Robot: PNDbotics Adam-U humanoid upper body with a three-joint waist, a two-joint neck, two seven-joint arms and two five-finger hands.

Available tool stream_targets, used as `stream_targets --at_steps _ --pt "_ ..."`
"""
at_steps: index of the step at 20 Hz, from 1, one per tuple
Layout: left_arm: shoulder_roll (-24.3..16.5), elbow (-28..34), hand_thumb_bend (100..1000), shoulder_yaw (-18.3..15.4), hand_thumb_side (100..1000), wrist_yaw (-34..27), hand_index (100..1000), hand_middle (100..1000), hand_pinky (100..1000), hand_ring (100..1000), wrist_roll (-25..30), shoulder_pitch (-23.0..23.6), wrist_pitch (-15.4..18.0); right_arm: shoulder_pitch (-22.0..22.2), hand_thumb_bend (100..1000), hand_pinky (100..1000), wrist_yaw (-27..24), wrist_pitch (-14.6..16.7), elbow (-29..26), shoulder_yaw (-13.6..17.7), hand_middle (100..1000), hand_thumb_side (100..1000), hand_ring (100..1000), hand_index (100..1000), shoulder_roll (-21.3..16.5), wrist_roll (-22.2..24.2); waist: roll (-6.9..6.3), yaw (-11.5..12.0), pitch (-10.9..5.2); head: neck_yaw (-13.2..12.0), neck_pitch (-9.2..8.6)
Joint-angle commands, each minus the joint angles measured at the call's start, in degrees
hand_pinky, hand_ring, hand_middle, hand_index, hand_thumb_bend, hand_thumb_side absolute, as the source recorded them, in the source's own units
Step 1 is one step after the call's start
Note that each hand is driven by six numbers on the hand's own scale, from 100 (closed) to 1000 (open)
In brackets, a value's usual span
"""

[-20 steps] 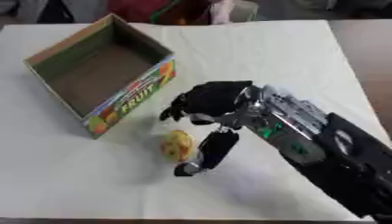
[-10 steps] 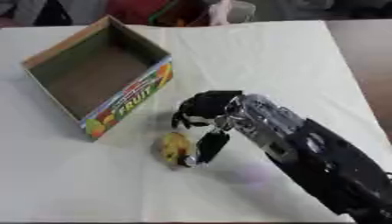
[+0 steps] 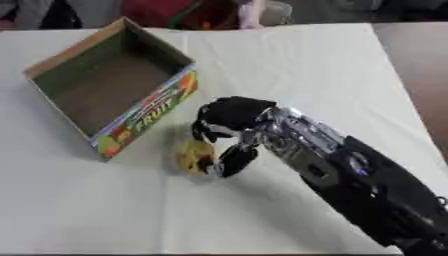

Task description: Pick up objects on the table and place them in the box.

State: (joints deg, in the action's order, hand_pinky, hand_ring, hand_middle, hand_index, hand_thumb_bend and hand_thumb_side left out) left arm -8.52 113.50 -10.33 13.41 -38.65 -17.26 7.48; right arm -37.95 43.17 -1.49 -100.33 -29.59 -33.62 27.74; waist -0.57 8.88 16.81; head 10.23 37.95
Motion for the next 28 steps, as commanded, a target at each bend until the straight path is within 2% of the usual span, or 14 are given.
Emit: stream_targets --at_steps 1,10,14,17,22,25,28 --pt "-0.4 1.1 100 0.1 840 -0.1 564 452 383 489 0.2 -0.7 0.1 -0.8 100 455 -1.8 -2.4 -2.6 1.5 492 100 576 595 -1.5 -3.1 -0.03 0.0 -0.95 -0.1 -0.42" --pt "-0.5 1.1 100 0.0 839 -0.1 565 452 383 489 0.3 -0.7 0.0 -1.6 100 431 -7.0 -7.6 -6.0 4.8 461 121 573 551 -1.8 -4.8 -0.09 -0.2 -1.04 -0.3 -0.8" --pt "-0.6 1.1 100 0.1 839 -0.2 565 453 383 489 0.4 -0.6 0.0 -5.4 100 441 -8.8 -9.4 -7.5 6.9 466 120 579 555 -2.3 -6.8 -0.21 -0.3 -1.15 -0.1 -0.79" --pt "-0.6 1.1 100 0.3 839 -0.3 564 452 382 489 0.5 -0.6 0.0 -10.4 100 444 -10.3 -10.8 -6.2 8.1 466 145 579 557 -2.1 -7.8 -0.22 -0.1 -1.2 0.5 -0.57" --pt "-0.6 1.1 100 0.6 839 -0.6 564 453 382 489 0.8 -0.5 0.0 -19.9 100 465 -9.7 -11.5 2.0 7.5 468 147 593 556 0.8 -9.0 -0.3 0.6 -1.22 2.3 -0.2" --pt "-0.3 1.1 100 0.9 839 -0.9 562 452 382 489 1.2 -0.5 0.0 -24.3 100 468 -8.2 -9.8 10.9 6.9 465 141 595 563 5.2 -7.9 -0.45 1.0 -1.04 3.3 -0.19" --pt "-0.2 1.1 100 1.1 837 -1.2 561 452 381 489 1.4 -0.5 0.0 -27.9 100 468 -6.1 -7.2 20.4 8.0 466 157 593 566 9.8 -10.3 -0.65 1.3 -0.71 4.1 -0.45"
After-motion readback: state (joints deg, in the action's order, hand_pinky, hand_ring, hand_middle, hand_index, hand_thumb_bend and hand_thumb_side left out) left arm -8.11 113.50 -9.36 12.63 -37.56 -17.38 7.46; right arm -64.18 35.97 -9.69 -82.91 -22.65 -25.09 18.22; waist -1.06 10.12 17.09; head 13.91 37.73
